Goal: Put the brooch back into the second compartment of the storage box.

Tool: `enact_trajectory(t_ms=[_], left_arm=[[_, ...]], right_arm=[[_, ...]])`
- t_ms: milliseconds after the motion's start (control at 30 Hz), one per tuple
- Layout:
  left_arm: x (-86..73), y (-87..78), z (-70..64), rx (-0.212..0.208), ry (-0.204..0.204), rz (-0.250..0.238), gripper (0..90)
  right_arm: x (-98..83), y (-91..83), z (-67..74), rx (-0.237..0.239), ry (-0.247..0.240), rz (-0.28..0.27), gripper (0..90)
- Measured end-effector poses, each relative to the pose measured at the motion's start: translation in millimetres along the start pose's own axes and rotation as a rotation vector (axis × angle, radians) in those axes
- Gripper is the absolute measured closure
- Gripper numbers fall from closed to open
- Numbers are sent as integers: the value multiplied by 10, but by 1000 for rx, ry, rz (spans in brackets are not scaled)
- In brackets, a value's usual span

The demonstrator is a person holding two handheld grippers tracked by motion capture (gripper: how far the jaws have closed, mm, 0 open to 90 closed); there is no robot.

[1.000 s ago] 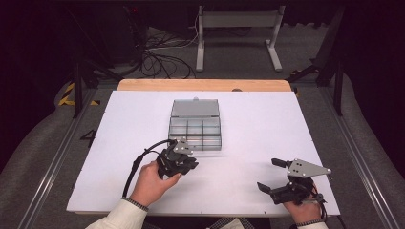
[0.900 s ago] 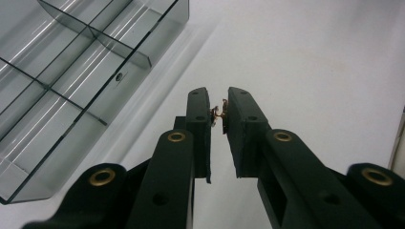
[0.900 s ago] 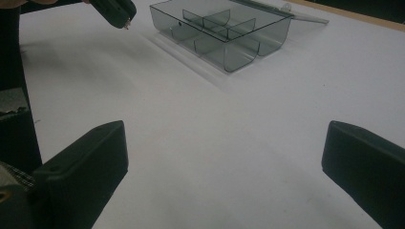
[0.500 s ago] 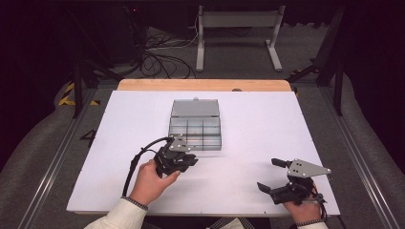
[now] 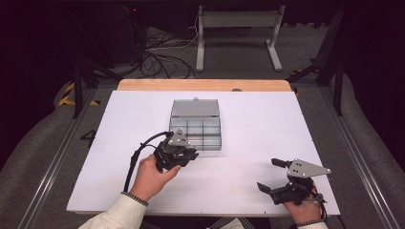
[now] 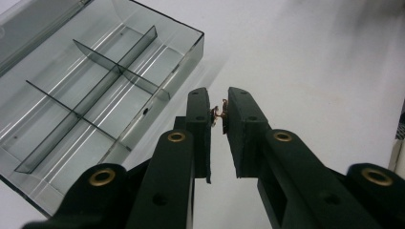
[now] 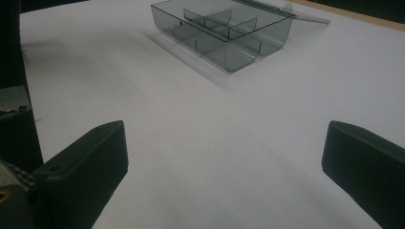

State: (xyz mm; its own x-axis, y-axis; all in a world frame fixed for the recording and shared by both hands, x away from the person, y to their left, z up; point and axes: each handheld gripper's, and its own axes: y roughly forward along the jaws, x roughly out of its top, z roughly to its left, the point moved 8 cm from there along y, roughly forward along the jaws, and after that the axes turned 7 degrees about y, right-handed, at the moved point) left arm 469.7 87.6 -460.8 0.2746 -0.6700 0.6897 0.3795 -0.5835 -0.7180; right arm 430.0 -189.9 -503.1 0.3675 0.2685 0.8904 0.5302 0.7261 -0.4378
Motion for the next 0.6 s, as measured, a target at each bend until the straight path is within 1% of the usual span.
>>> enact_trajectory(t_ms=[100, 267, 600], left_arm=[[32, -15, 27, 0, -6, -9, 796], [74, -47, 79, 14, -2, -7, 796], [153, -81, 213, 52, -10, -9, 795]], right_arm=[[0, 0, -1, 1, 0, 0, 24], [-1, 0, 0, 1, 0, 0, 24], [-1, -1, 0, 1, 1, 0, 24]])
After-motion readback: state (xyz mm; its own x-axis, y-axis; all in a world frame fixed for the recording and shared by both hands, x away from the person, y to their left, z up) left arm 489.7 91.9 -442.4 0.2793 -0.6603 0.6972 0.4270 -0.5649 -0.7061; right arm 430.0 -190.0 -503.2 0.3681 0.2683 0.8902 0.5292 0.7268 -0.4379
